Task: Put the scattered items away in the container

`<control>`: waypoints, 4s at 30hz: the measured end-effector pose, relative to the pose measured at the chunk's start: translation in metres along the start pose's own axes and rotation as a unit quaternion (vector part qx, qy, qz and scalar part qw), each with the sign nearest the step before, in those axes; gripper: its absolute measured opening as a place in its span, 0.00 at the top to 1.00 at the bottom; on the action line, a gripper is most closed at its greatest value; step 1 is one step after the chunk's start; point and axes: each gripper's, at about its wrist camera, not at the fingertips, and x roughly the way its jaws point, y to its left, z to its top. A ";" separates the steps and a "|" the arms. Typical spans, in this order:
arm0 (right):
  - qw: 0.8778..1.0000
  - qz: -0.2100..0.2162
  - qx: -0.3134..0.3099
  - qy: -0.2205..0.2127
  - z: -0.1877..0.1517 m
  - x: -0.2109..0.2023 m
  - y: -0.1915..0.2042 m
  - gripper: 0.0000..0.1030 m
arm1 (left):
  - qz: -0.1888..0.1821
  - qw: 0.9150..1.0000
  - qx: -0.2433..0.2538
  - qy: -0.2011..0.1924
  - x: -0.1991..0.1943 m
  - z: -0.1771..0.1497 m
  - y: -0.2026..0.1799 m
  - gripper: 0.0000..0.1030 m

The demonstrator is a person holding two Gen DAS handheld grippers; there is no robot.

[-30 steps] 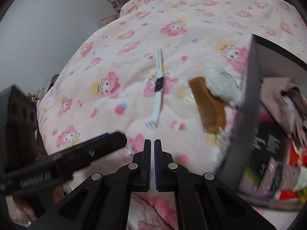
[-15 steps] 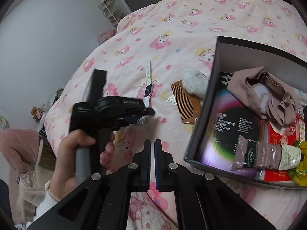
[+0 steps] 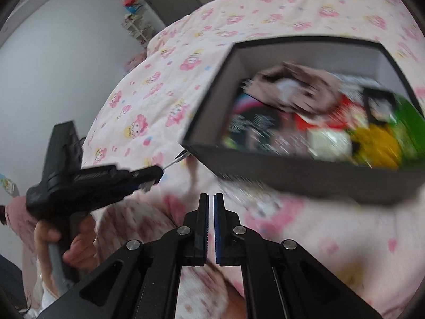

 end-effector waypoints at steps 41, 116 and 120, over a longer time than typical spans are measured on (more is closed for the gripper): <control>0.993 -0.040 0.108 -0.001 -0.028 0.034 -0.102 0.87 | 0.039 0.994 0.053 0.088 0.105 0.017 -0.019 0.63; 0.977 -0.003 0.211 -0.013 -0.021 0.010 -0.142 0.73 | 0.072 0.976 0.202 0.034 0.064 -0.032 -0.073 0.75; 0.979 0.005 0.201 -0.018 -0.020 0.010 -0.140 0.73 | 0.016 0.975 0.198 0.100 0.075 -0.048 -0.073 0.73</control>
